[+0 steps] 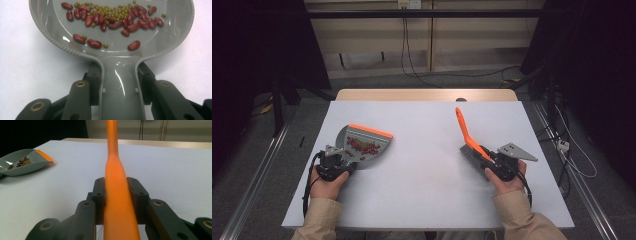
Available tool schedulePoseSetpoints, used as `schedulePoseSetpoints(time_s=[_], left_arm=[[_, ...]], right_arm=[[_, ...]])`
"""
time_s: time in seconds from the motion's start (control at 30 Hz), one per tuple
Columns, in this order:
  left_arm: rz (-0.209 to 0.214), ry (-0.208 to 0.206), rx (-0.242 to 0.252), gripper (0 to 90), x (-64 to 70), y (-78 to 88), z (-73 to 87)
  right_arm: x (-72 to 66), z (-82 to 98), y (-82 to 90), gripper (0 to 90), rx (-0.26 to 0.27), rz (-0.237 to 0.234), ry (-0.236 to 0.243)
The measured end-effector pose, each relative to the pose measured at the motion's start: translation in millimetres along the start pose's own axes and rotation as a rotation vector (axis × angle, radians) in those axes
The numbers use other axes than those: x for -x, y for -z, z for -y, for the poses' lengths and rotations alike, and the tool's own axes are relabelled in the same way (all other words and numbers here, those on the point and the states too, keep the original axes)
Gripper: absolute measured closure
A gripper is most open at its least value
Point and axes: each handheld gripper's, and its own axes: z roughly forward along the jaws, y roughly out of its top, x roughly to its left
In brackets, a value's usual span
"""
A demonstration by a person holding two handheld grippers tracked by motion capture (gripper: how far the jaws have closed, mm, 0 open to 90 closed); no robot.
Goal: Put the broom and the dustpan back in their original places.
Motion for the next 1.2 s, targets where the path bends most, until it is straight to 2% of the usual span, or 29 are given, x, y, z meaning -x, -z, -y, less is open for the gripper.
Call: schedulePoseSetpoints(time_s=[0.6, 0.73, 1.0, 1.2], left_arm=[[-0.012, 0.038, 0.004, 63.7, 1.9, -3.7, -1.9], [-0.012, 0.043, 0.005, 63.6, 2.0, -3.7, -1.8], [-0.003, 0.026, 0.002, 62.5, 5.8, -1.4, -1.8], [0.019, 0.026, 0.004, 55.7, 8.9, 0.8, -1.5]], right_arm=[[-6.2, -0.2, -15.3, 70.8, 0.016, 0.0, -0.003], [-4.5, 1.5, -17.8, 70.8, 0.011, 0.001, -0.008], [0.0, 5.8, -19.7, 70.4, -0.009, 0.012, -0.018], [7.1, 7.9, -16.7, 69.9, -0.015, 0.02, -0.03]])
